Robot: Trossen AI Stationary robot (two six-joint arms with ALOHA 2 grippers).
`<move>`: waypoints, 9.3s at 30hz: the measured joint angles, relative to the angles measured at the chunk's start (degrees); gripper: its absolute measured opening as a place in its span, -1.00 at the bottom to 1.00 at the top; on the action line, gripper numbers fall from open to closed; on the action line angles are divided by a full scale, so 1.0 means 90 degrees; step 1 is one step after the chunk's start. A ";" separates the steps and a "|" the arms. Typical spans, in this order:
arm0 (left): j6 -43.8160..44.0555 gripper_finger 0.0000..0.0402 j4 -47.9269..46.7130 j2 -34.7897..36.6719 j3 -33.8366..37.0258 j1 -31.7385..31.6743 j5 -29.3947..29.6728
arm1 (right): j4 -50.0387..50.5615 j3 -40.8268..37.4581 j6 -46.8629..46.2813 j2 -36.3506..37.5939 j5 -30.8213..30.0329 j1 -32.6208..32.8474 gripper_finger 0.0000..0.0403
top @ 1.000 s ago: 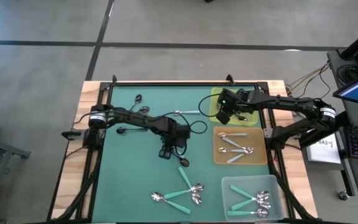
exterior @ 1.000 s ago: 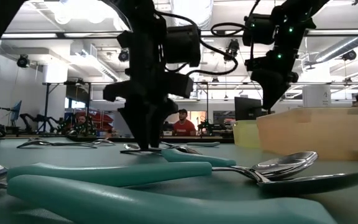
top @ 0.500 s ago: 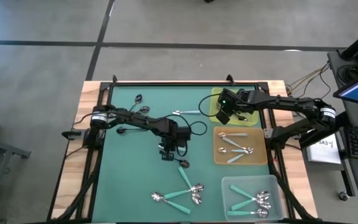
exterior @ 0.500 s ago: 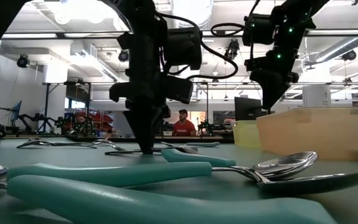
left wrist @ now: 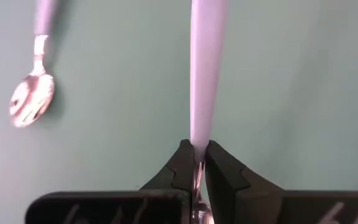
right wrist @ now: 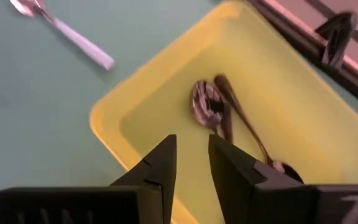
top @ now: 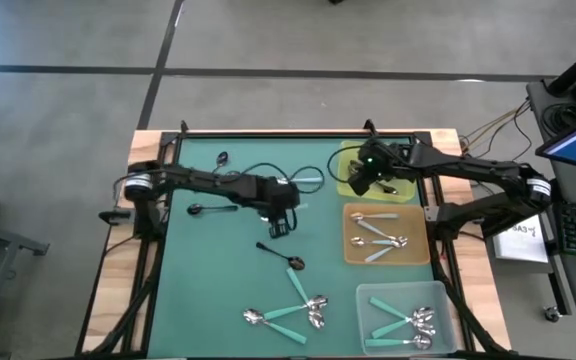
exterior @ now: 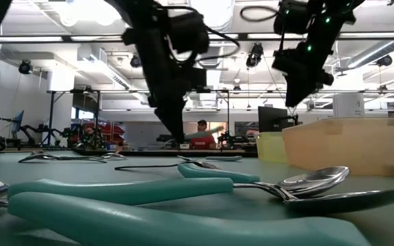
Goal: Sort silverware by color (type)
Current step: Put the blue spoon into the orange bin
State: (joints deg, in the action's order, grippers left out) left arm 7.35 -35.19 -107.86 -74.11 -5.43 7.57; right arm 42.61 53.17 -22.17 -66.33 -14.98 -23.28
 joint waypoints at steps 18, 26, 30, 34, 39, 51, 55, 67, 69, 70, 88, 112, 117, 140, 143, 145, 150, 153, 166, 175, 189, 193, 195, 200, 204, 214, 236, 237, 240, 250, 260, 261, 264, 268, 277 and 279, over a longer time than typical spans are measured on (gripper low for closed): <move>0.3244 -0.99 0.4983 0.1253 0.1028 -0.0213 0.1959 | -0.4081 -0.0005 -0.0848 0.0596 0.2357 0.0028 -0.29; 0.3312 -0.99 0.4643 0.1256 0.0219 -0.0205 0.1871 | -0.4480 -0.0005 -0.1601 0.0558 0.2335 0.0028 -0.08; 0.3387 -0.99 0.4301 0.1251 -0.0092 -0.0204 0.1809 | -0.4652 -0.0005 -0.1720 0.0554 0.2333 0.0030 -0.06; 0.3494 -0.99 0.4130 0.1130 -0.0290 -0.0195 0.1693 | -0.4780 -0.0005 -0.1849 0.0552 0.2334 0.0030 -0.07; 0.3529 -0.99 0.4040 0.0775 -0.0622 -0.0183 0.1417 | -0.4947 -0.0005 -0.1872 0.0548 0.2315 0.0041 -0.07; 0.3065 -0.98 0.3342 0.0399 -0.1469 -0.0146 0.1448 | -0.4947 -0.0005 -0.1797 0.0491 0.2144 0.0020 -0.27; 0.3058 -0.98 0.3284 0.0403 -0.1469 -0.0140 0.1554 | -0.4889 -0.0005 -0.1797 0.0491 0.2122 -0.0004 -0.48; 0.2804 -0.85 0.3289 0.0403 -0.1469 -0.0143 0.1329 | -0.4729 -0.0005 -0.1503 0.0489 0.2169 -0.0084 -0.85; 0.2694 -0.76 0.3289 0.0403 -0.1469 -0.0149 0.1164 | -0.4678 -0.0002 -0.1404 0.0489 0.2183 -0.0084 -0.86; 0.2626 -0.71 0.3288 0.0403 -0.1469 -0.0147 0.1137 | -0.4638 -0.0002 -0.1374 0.0489 0.2201 -0.0084 -0.86; 0.1865 -0.24 0.1308 0.0360 -0.1469 -0.0295 0.0081 | 0.2867 0.0843 0.0589 0.0566 0.3539 -0.0229 -0.86; -0.1573 -0.24 0.0644 -0.1295 -0.1470 -0.1291 -0.0502 | 0.2902 0.0294 0.0689 0.0559 0.3494 0.0156 -0.20; -0.1531 -0.25 0.0675 -0.1302 -0.1481 -0.1558 -0.0020 | 0.2680 0.0291 0.0777 0.0558 0.3494 0.0156 -0.25; -0.1811 -0.41 0.0717 -0.1807 -0.1491 -0.1745 -0.0398 | 0.2190 0.0289 0.1809 0.0554 0.2591 0.0147 -0.29; -0.1798 -0.49 0.0697 -0.1807 -0.1491 -0.1760 -0.0419 | 0.2178 0.0289 0.1814 0.0554 0.2591 0.0147 -0.30; -0.1741 -0.60 0.0646 -0.1807 -0.1491 -0.1799 -0.0474 | 0.2178 0.0289 0.1809 0.0554 0.2591 0.0147 -0.31; -0.1487 -0.95 0.0477 -0.1807 -0.1493 -0.1933 -0.0648 | 0.2176 0.0289 0.1827 0.0554 0.2591 0.0149 -0.31; -0.1149 -0.96 0.0466 -0.1794 -0.1493 -0.2026 -0.0974 | 0.2171 0.0289 0.1914 0.0554 0.2587 0.0149 -0.31; -0.0461 -0.99 -0.0351 -0.1726 -0.2869 -0.1958 -0.1743 | 0.1487 0.0287 0.1923 0.0557 0.2445 0.0149 -0.31; -0.0689 -1.00 -0.1812 -0.1700 -0.4542 -0.1950 -0.0983 | -0.1119 0.0284 0.0952 0.0557 0.2462 -0.0235 -0.31; 0.0430 -1.00 -0.0568 0.0389 -0.2052 -0.1994 0.0062 | -0.2682 -0.0590 -0.0332 0.0559 0.2614 -0.1187 -0.31; 0.1738 -1.00 0.1327 0.1407 -0.0103 -0.1646 0.0062 | -0.4573 -0.1209 -0.1326 0.0535 0.3066 -0.1164 -0.31; 0.2268 -1.00 0.3224 0.1791 0.0894 -0.1380 0.0082 | -0.5762 -0.1517 -0.2020 0.0458 0.3106 -0.1138 -0.31; 0.3545 -1.00 0.6991 0.1866 0.2438 -0.0961 0.1032 | -0.7736 -0.1895 -0.3397 0.0042 0.3101 -0.1140 -0.31; 0.4119 -1.00 0.7274 0.1652 0.2583 -0.0886 0.1416 | -0.7743 -0.1723 -0.3452 -0.0394 0.3140 -0.1126 -0.31; 0.4634 -1.00 0.6035 0.1290 0.1914 -0.0802 0.1995 | -0.7634 -0.0725 -0.3292 -0.1549 0.3819 -0.1072 -0.31; 0.4463 -1.00 0.6009 0.0972 0.1440 -0.0790 0.1676 | -0.7248 0.0012 -0.2709 -0.2124 0.3724 -0.1085 -0.31; 0.4415 -1.00 0.6007 0.0972 0.1434 -0.0790 0.1594 | -0.7249 0.0012 -0.2698 -0.2124 0.3698 -0.1085 -0.31; 0.4350 -1.00 0.6002 0.0969 0.1428 -0.0778 0.1543 | -0.7245 0.0012 -0.2694 -0.2124 0.3664 -0.1085 -0.33; 0.4309 -1.00 0.6002 0.0969 0.1428 -0.0782 0.1541 | -0.7214 0.0012 -0.2627 -0.2124 0.3664 -0.1085 -0.39; 0.4241 -0.99 0.6014 0.0964 0.1421 -0.0780 0.1571 | -0.7024 0.0015 -0.2104 -0.2117 0.3646 -0.1092 -0.83; 0.4241 -0.99 0.6002 0.0964 0.1421 -0.0780 0.1572 | -0.7008 0.0015 -0.2082 -0.2117 0.3649 -0.1090 -0.83; 0.4172 -0.99 0.6013 0.0964 0.1421 -0.0782 0.1506 | -0.6865 0.0015 -0.1992 -0.2117 0.3664 -0.1097 -0.83; 0.4041 -1.00 0.6002 0.0992 0.1421 -0.0802 0.0902 | -0.6606 0.0012 -0.1902 -0.2069 0.3769 -0.1208 -0.83; 0.3765 -1.00 0.5763 0.1045 0.1421 -0.0802 0.0208 | -0.4578 0.0012 -0.1459 -0.1355 0.5864 -0.1407 -0.83; 0.3738 -1.00 0.5482 0.1052 0.1421 -0.0802 0.0207 | -0.3762 0.0012 -0.1148 -0.1081 0.6221 -0.1360 -0.83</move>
State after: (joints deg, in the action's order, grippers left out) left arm 40.99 14.15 -98.39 -61.32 -12.64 9.43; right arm 8.76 53.28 -32.51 -76.06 41.01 -35.52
